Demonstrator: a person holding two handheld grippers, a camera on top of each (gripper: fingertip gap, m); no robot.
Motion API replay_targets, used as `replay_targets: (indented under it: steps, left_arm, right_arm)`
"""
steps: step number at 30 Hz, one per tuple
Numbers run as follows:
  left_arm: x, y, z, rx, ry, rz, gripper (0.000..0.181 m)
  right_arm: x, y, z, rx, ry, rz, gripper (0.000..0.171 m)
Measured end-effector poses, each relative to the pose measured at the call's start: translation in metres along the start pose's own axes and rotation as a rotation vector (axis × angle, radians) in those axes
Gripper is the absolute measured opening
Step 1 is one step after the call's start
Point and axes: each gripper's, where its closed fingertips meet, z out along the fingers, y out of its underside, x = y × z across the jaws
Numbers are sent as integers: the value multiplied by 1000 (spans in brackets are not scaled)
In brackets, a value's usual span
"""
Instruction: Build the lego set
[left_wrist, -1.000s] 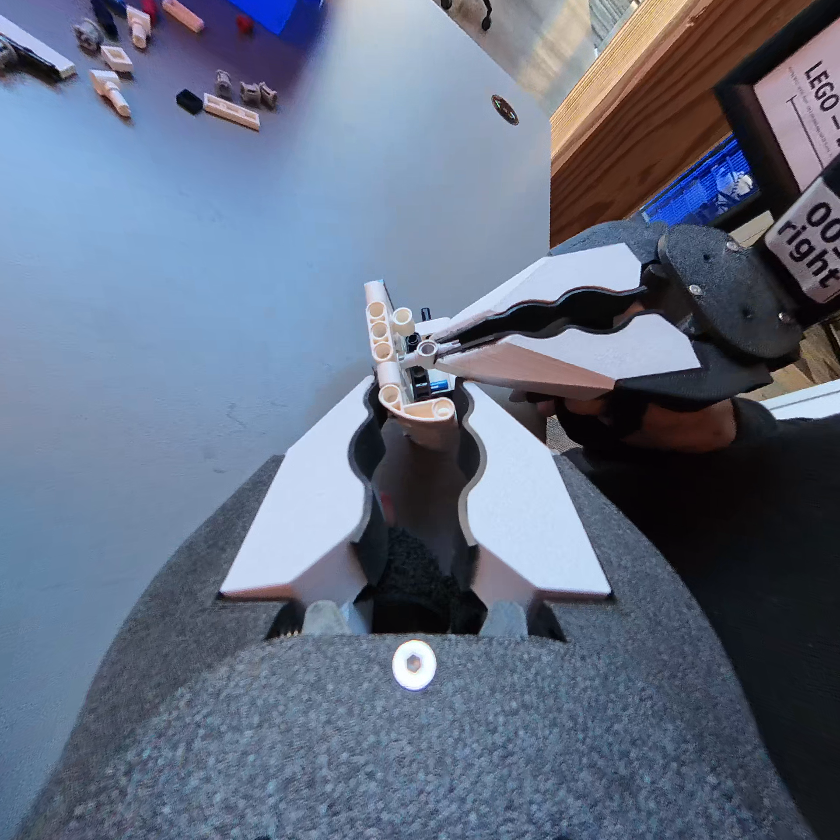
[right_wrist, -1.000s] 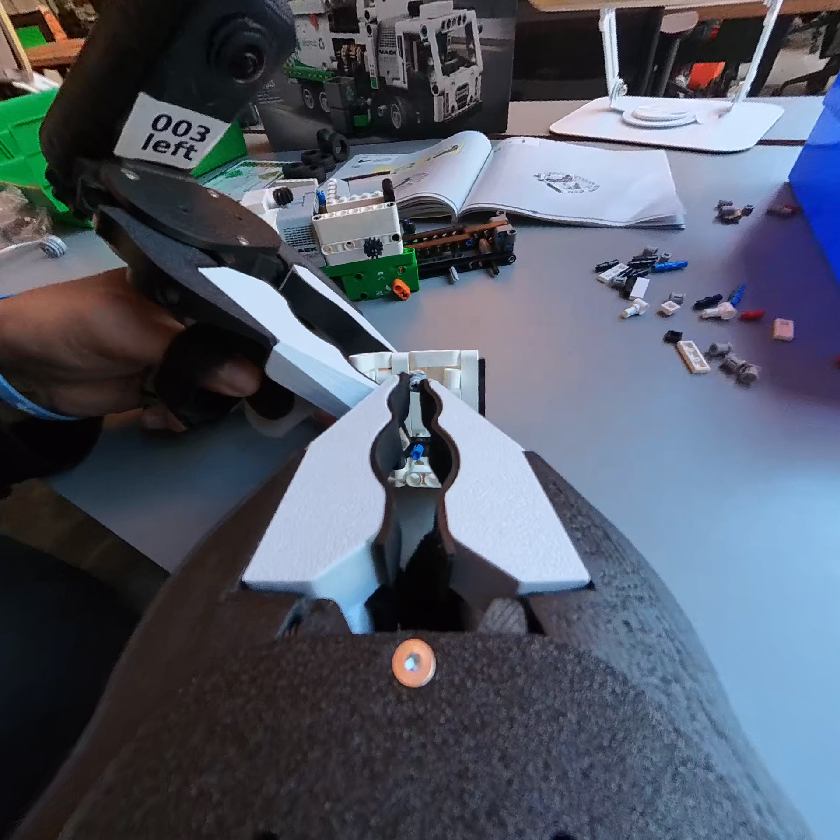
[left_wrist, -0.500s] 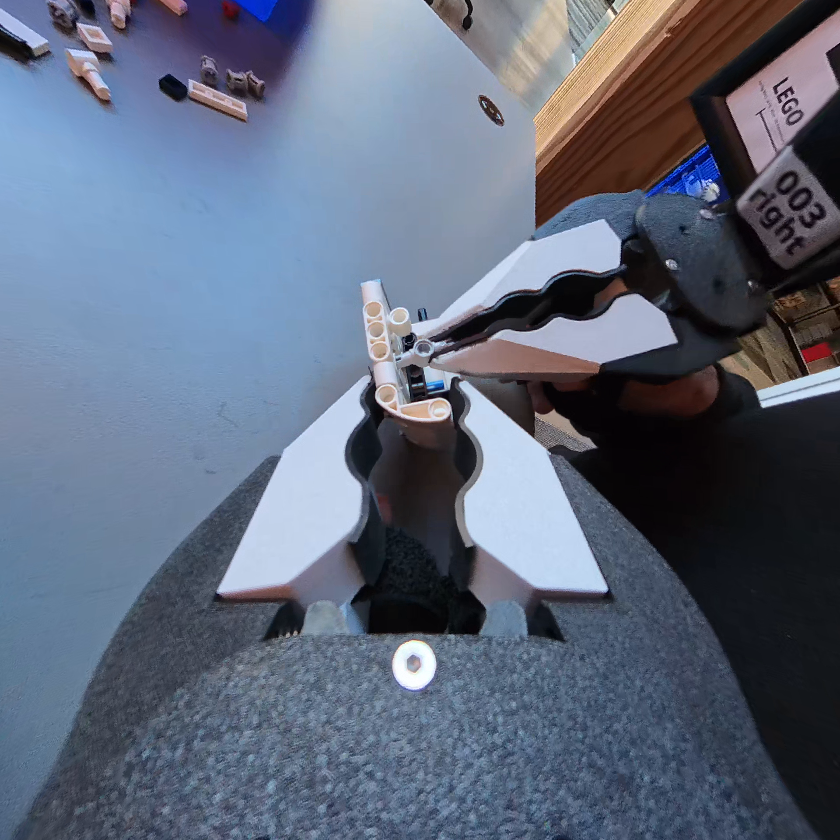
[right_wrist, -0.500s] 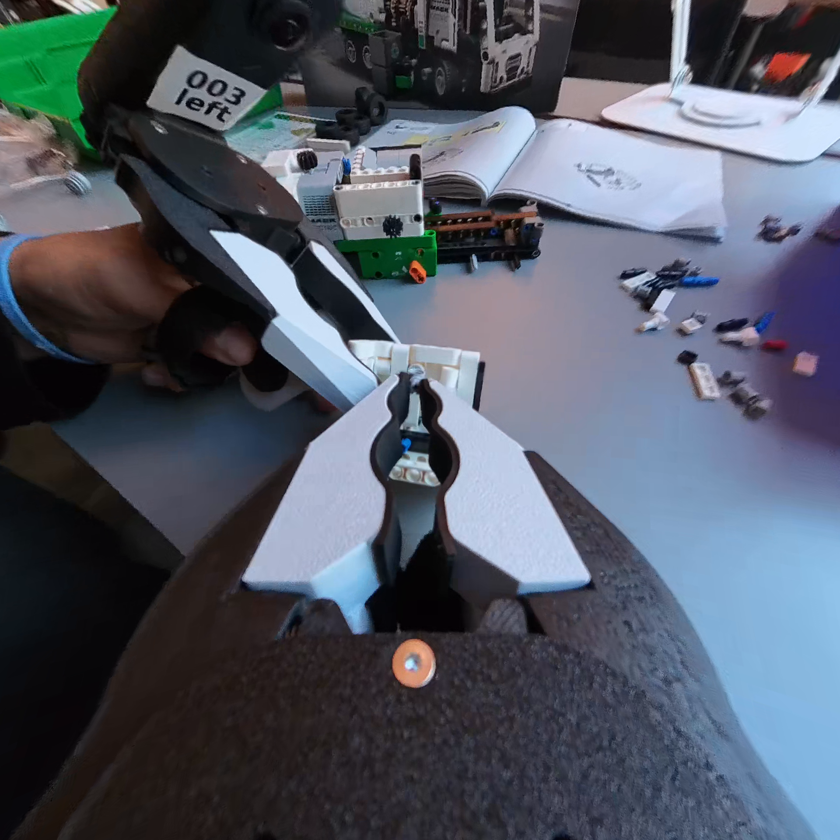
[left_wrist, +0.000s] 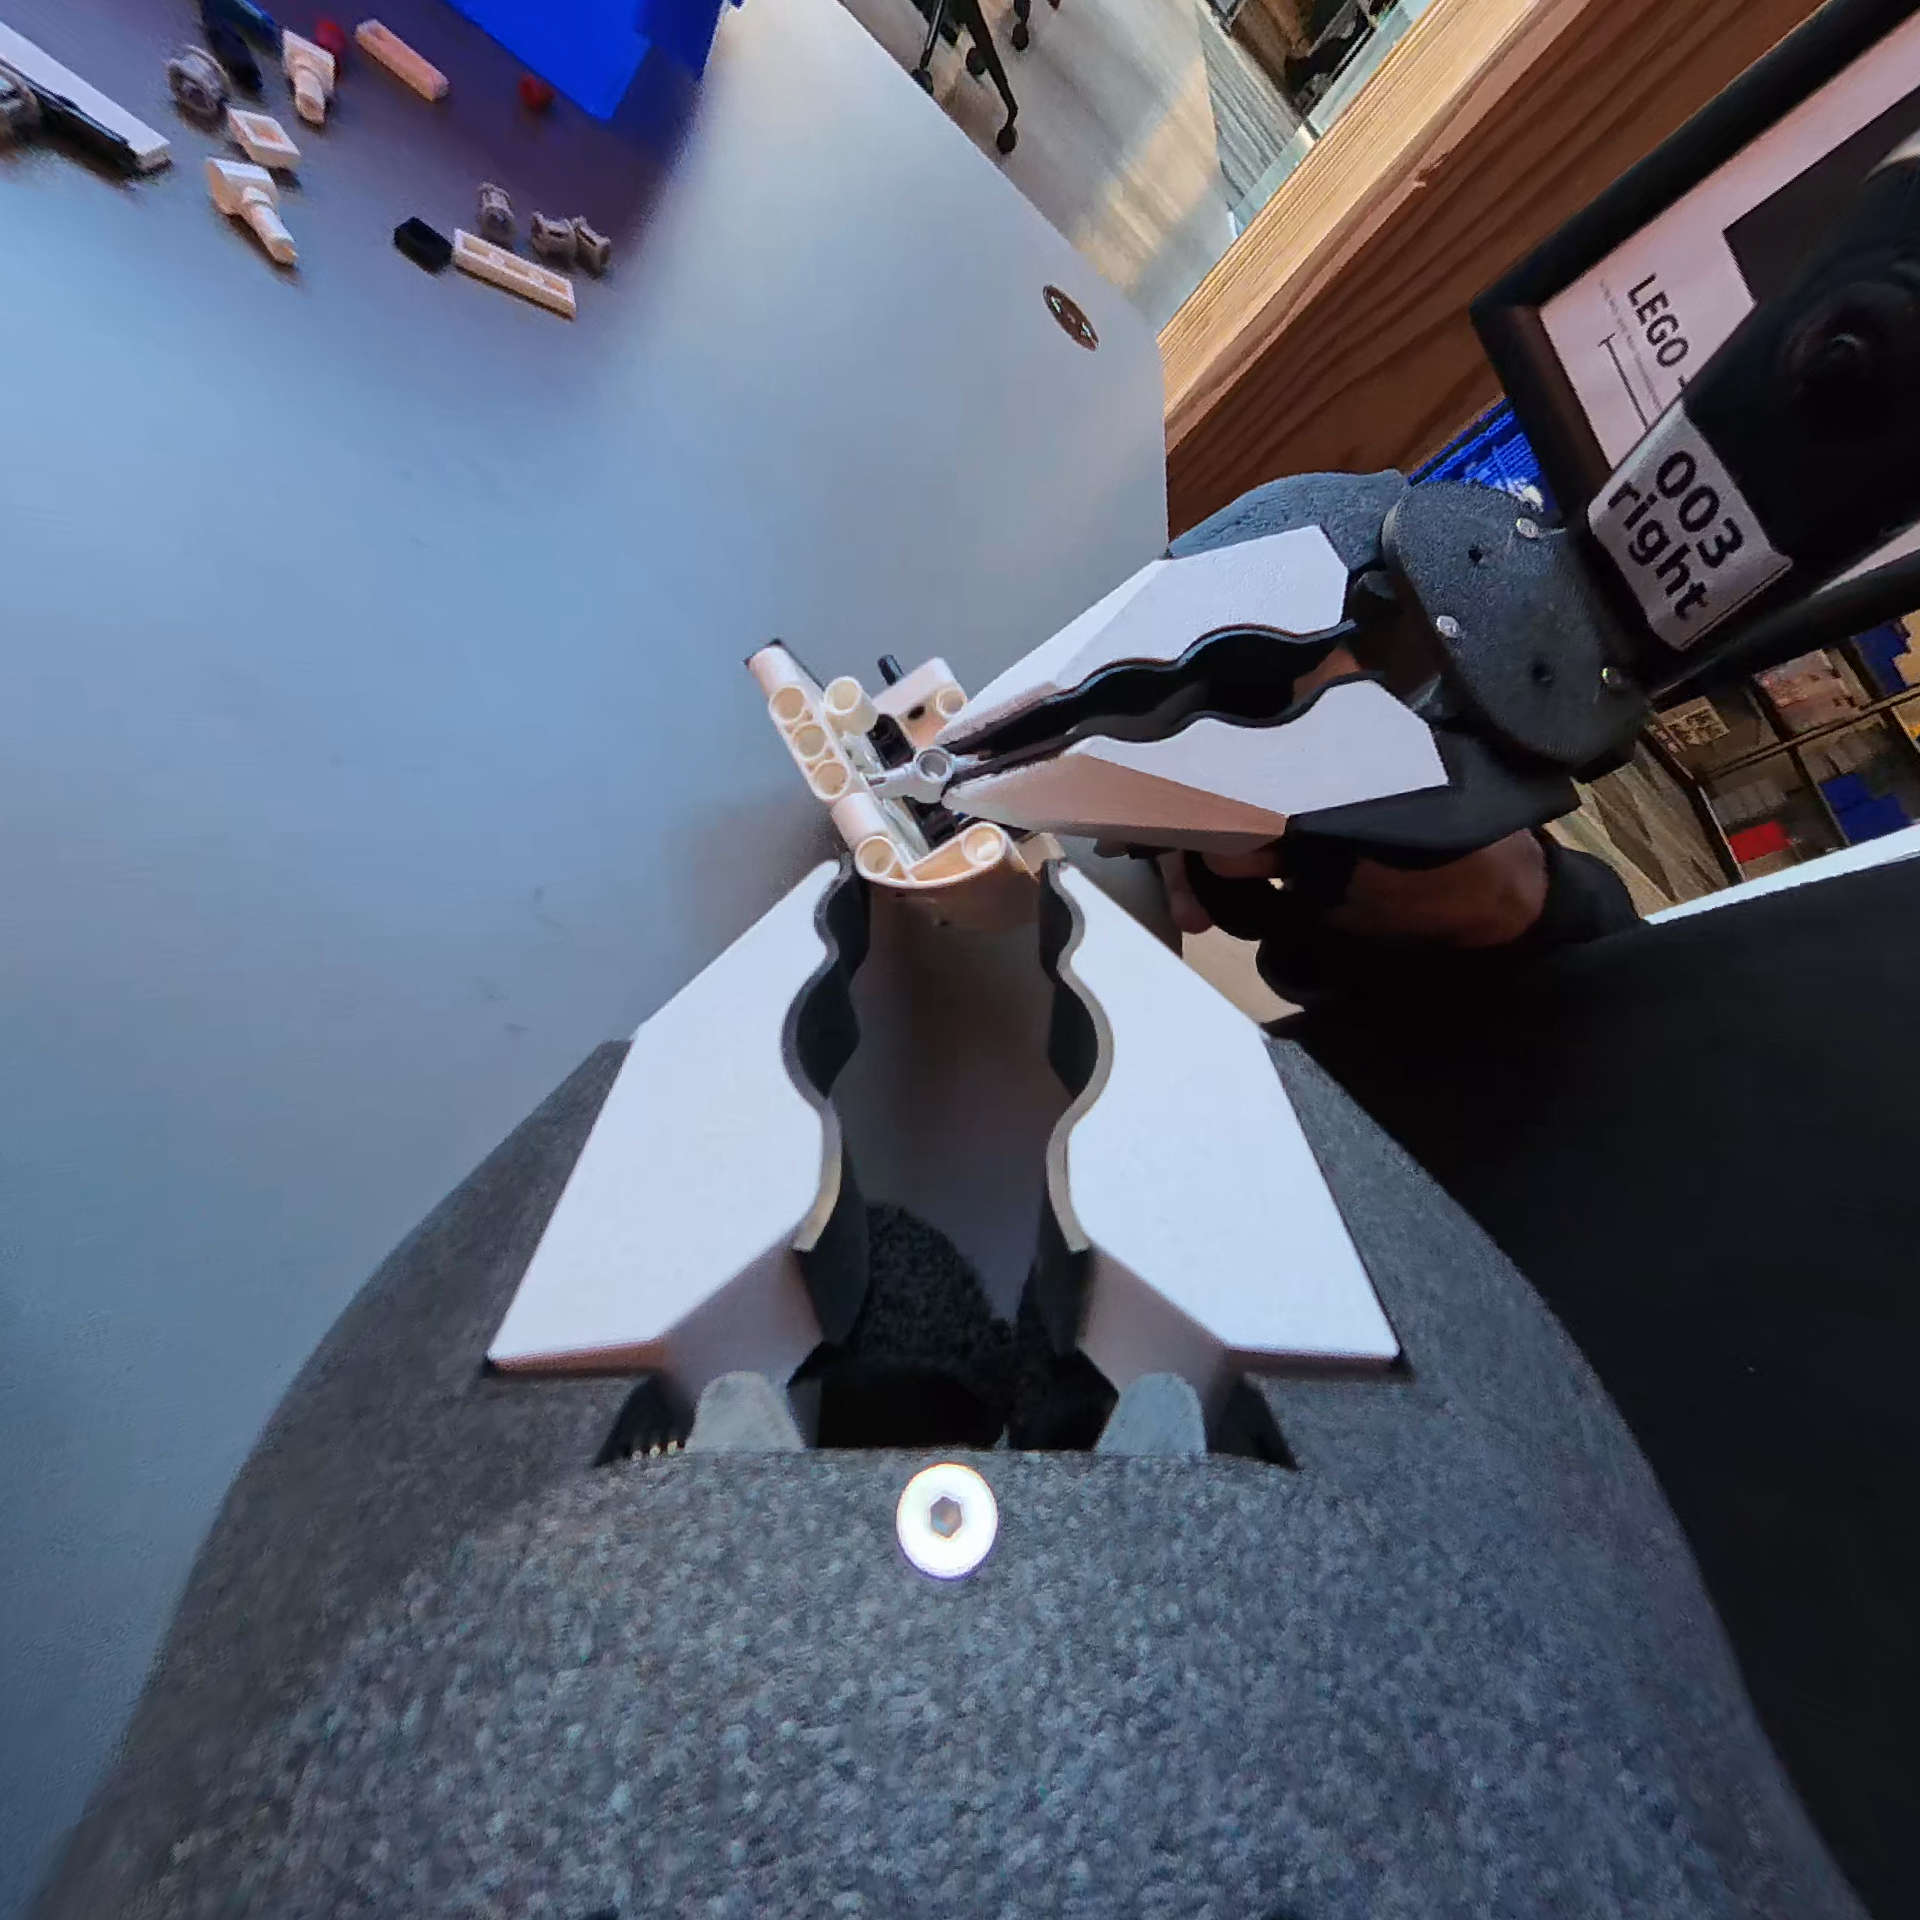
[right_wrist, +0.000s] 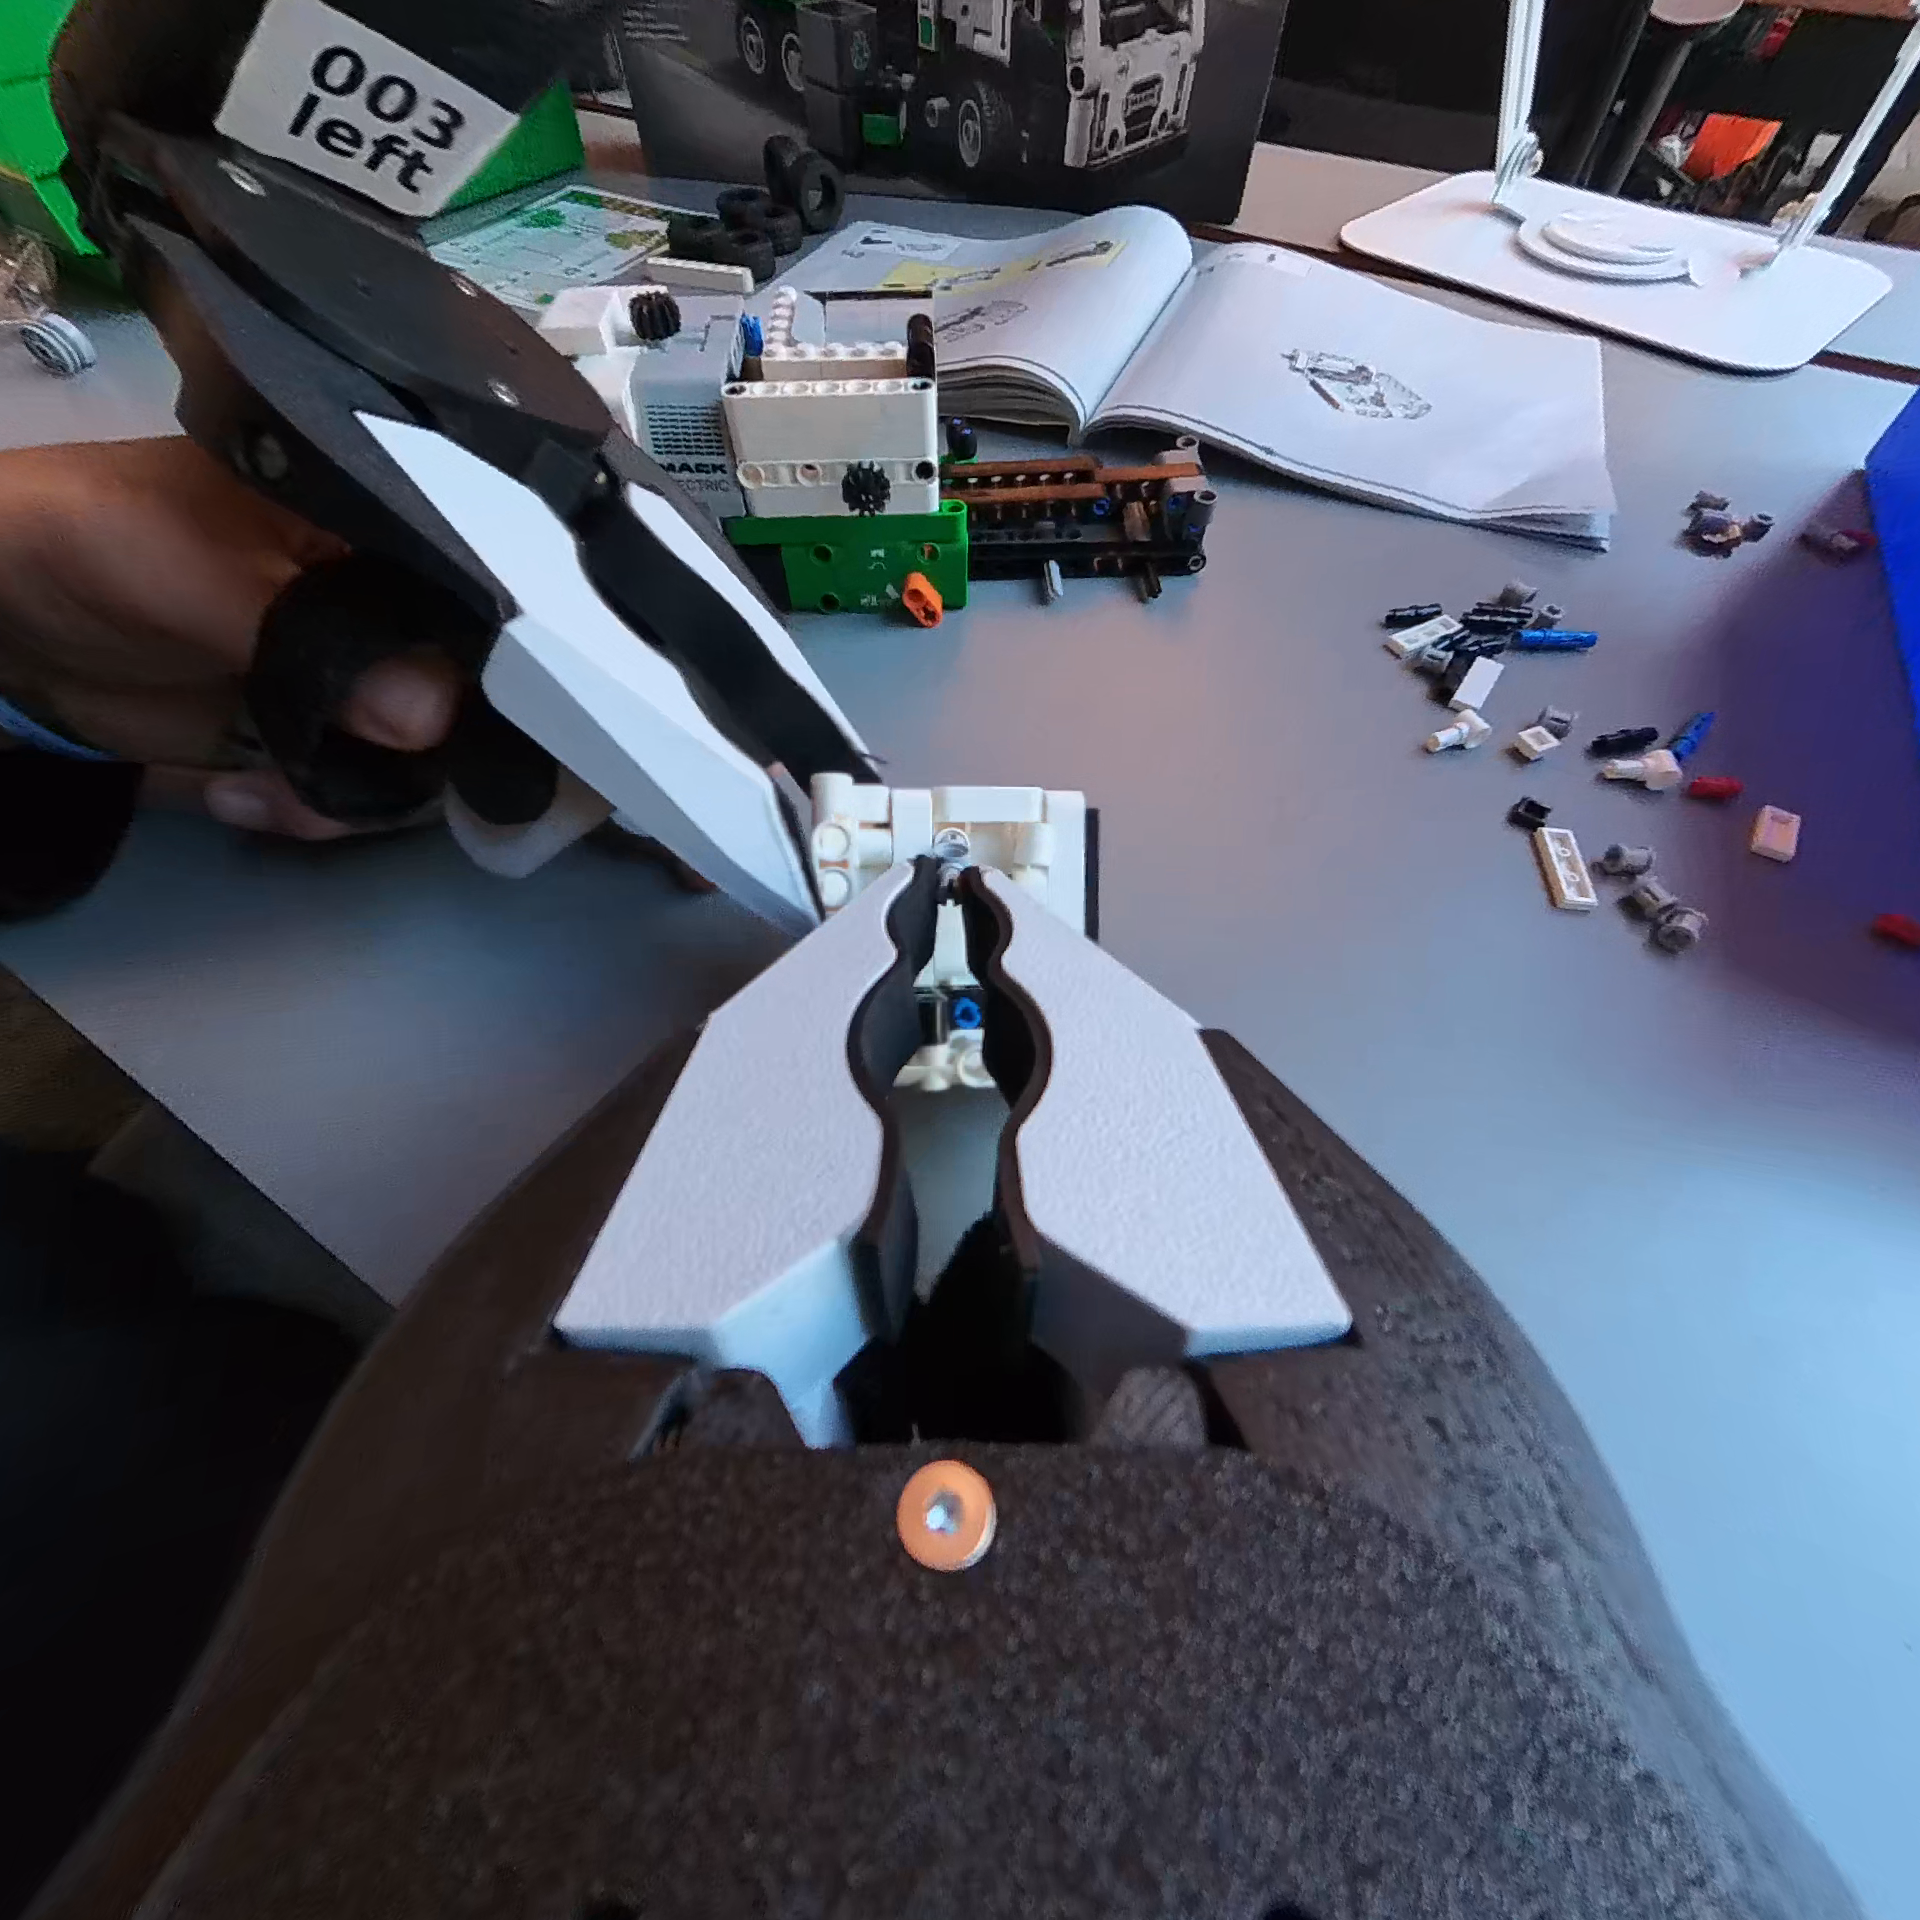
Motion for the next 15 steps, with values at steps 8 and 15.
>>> replay_targets:
  steps: [8,15]
  left_arm:
    - [-1,-1,3,-3,-1,-15,36]
    - [-7,-3,7,-14,16,-121,33]
  right_arm:
    - [2,1,2,-19,22,-21,4]
    - [6,5,3,-66,22,-70,4]
